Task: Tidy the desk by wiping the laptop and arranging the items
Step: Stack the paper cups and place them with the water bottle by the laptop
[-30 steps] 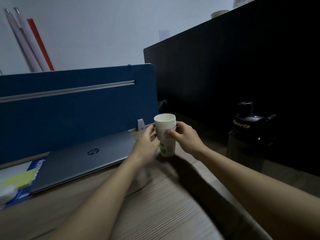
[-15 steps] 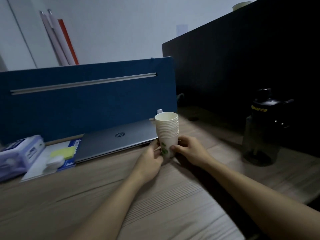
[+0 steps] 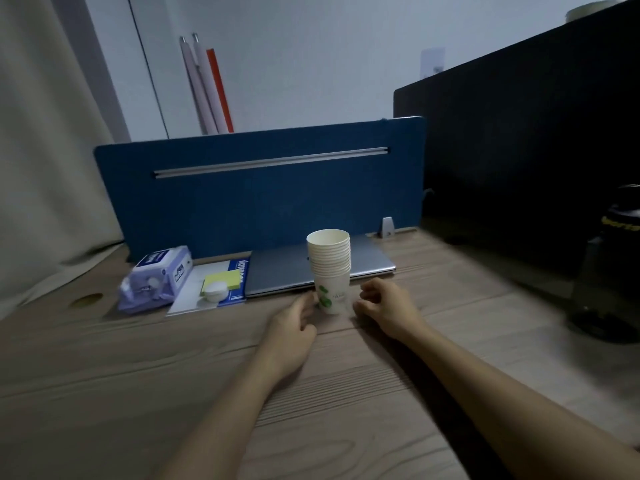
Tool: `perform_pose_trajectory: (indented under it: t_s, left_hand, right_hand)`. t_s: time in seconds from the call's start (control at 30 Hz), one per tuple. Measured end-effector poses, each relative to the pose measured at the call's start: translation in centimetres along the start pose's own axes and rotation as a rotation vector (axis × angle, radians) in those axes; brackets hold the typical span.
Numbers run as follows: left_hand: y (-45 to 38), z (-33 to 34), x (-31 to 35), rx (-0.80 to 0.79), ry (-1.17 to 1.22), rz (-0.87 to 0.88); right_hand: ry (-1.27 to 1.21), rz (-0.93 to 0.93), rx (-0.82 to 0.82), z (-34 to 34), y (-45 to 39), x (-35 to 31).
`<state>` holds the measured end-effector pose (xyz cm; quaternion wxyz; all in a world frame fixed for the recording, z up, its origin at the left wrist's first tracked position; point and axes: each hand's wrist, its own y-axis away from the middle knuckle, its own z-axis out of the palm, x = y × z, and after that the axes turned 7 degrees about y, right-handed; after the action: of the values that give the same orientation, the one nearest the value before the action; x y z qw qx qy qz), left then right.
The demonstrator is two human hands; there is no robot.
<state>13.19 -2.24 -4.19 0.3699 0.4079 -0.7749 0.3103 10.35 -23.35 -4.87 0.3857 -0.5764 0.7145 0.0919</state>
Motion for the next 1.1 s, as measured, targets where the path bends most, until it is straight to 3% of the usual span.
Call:
perform_pose_trajectory:
  t_s: [0.23,0.63,0.77,0.97,1.1]
  left_hand:
    - [2.2,1.7,1.7,-0.012,-0.268,0.097]
    - [3.6,10.3,6.9,-0.126,-0.328,0.234]
    - [2.7,15.0,9.8,-0.159,-0.384,0.295]
    - [1.5,20.7,13.2,-0.198,-0.440,0.332]
    - [0.7,22.4,14.1,-0.213,-0.435,0.345]
  right_hand:
    - [-0.016,0.036,-0.008,-2.2,2.4,1.2]
    - [0.069,0.181,0.053,-12.0,9.3,7.8]
    - [0.062,0.276,0.157,-16.1,11.8,10.7]
    - [-0.033,0.514,0.439,-20.5,14.3,14.7]
    - [-0.053,0.524,0.560,-21.1,14.1,15.7]
